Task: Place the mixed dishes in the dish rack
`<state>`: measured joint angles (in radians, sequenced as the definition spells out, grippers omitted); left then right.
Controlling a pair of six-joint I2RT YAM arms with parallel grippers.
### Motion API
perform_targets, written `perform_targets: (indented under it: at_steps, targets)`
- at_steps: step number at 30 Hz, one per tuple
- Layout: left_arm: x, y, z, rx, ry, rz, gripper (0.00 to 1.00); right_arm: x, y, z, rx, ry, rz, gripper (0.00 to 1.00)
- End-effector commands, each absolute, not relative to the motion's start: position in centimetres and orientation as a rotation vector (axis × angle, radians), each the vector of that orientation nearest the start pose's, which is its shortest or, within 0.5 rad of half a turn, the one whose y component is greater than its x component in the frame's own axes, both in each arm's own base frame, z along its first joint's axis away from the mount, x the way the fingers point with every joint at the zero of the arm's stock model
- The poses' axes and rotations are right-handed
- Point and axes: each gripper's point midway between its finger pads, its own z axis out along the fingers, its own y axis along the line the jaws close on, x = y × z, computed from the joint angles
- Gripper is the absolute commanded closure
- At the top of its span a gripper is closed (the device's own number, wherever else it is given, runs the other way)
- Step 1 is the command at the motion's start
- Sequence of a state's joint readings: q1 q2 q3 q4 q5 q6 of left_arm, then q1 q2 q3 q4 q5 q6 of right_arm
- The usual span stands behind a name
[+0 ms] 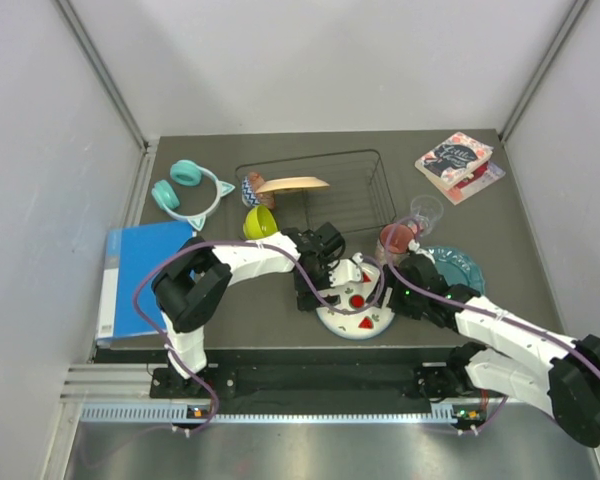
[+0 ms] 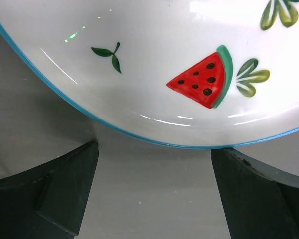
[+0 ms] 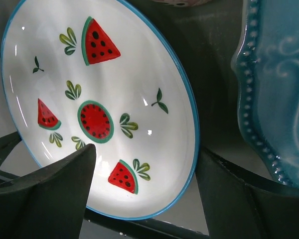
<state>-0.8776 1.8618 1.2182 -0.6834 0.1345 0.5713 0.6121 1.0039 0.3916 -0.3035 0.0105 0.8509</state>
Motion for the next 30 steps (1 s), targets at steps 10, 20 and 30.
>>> perform_targets:
  at_steps: [10,20,30]
  targets:
    - [21.6,-29.6,0.2,1.886,2.104,-0.364,0.01,15.8,22.7,3.8,-0.156,2.548,0.864,0.24]
    - [20.5,-29.1,1.6,1.636,2.247,-0.388,0.01,15.4,25.1,12.4,-0.337,2.178,1.122,0.23]
    - [18.6,-27.4,2.2,1.540,2.306,-0.421,0.01,15.8,28.1,13.5,-0.483,2.083,1.245,0.34]
